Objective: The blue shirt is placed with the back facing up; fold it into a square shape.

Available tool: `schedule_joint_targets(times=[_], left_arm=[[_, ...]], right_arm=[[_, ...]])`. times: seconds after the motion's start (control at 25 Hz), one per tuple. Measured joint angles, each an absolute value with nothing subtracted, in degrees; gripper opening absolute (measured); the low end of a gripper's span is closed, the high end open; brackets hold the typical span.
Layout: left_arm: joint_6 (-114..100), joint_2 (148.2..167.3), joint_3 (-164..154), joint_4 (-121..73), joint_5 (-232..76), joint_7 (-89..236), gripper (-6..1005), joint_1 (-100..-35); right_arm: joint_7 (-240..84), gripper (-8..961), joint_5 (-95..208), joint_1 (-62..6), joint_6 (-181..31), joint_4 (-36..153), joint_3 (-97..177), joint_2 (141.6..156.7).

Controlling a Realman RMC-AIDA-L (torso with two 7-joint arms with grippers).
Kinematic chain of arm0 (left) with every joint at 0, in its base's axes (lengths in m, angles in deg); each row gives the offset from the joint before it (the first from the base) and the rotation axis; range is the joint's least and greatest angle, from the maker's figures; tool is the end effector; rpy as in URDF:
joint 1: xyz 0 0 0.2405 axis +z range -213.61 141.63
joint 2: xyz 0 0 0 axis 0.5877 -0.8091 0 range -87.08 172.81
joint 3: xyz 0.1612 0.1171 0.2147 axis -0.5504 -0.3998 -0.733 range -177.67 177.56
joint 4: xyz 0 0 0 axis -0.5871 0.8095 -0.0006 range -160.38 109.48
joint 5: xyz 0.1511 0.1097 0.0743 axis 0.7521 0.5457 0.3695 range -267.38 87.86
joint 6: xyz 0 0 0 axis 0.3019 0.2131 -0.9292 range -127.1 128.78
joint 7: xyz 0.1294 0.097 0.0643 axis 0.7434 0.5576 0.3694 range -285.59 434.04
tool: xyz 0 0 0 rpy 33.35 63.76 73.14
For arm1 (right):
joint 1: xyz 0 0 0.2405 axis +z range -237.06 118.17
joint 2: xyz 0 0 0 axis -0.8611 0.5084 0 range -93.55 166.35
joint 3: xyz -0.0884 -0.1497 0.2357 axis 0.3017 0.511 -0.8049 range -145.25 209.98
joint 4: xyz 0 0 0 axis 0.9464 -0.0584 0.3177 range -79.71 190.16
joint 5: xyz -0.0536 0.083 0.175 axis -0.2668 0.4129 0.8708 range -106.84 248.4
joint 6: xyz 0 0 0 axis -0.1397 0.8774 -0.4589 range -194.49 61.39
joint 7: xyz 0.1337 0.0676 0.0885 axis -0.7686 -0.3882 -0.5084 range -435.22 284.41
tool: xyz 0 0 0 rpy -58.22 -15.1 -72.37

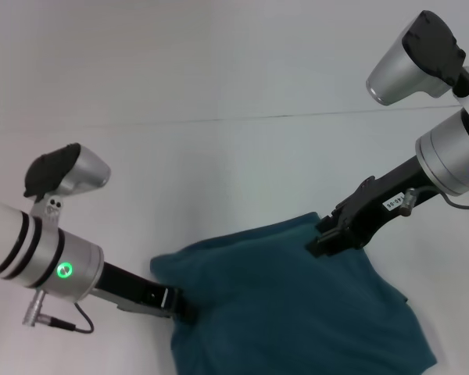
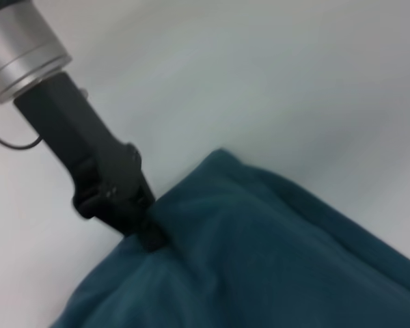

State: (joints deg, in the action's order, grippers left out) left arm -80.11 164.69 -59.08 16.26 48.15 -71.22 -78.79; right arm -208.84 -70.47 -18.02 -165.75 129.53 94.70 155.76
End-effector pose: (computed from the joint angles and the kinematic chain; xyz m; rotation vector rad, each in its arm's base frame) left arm -0.2416 0.3708 -0.1078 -2.5492 -1.6875 0.0920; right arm 0.1841 0.3831 -0.0194 -2.8076 0.8339 -0.2461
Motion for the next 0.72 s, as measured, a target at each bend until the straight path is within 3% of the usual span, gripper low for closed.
schedule_joint_targets(times=[0.24, 0.72], left_arm=[[-76.6, 162.11, -58.6, 12.2, 48.5, -71.0, 63, -81.5], [-75.0, 159.90, -53.0, 10.0, 50.1, -71.2, 63, -84.5]], right_arm=[[-208.9, 414, -70.5, -17.9, -165.5, 129.7, 94.6, 155.76], [-208.9, 413, -70.3, -17.2, -165.3, 129.7, 93.9, 155.76]])
